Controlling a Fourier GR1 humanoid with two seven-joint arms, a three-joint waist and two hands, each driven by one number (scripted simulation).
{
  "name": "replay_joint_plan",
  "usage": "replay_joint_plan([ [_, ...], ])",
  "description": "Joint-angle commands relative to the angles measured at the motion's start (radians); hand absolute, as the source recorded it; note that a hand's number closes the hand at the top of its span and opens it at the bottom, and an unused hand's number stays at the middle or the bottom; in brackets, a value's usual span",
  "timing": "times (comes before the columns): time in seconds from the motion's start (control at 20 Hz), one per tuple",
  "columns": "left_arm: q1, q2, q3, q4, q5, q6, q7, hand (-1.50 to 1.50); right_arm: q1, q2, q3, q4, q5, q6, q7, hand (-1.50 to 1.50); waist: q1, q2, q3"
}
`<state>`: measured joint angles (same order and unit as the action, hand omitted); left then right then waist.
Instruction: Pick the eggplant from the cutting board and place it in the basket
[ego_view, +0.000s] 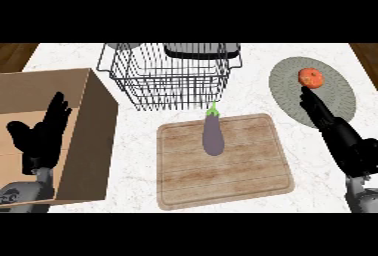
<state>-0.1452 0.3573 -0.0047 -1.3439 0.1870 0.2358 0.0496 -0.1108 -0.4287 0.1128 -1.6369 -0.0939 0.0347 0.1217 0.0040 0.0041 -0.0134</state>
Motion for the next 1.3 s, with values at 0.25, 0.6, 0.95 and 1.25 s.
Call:
replay_joint_plan([
  [0.25,0.033,0.118,-0.142,0.067,-0.206,-0.041,0.072,0.0,-0.304,0.347,0.235,-0.182,0.169,-0.219,-0.117,1.5,0.053,-0.002,0.015],
  [0.6,0.062,0.107,-0.129,0.075,-0.176,-0.059,0.122,0.0,-0.347,0.145,0.271,-0.159,0.704,-0.389,-0.093,-1.5,-0.045,-0.053,-0.006],
  [0.95,0.145,0.144,-0.085,0.045,-0.176,-0.051,0.156,0.0,-0.29,0.085,0.251,-0.082,1.068,-0.405,0.205,-1.5,-0.117,-0.056,-0.012],
  [1.25,0.138,0.148,-0.089,-0.011,-0.19,-0.06,0.173,0.0,-0.251,0.154,0.489,-0.065,1.179,-0.055,0.453,-1.5,-0.075,-0.041,-0.007],
])
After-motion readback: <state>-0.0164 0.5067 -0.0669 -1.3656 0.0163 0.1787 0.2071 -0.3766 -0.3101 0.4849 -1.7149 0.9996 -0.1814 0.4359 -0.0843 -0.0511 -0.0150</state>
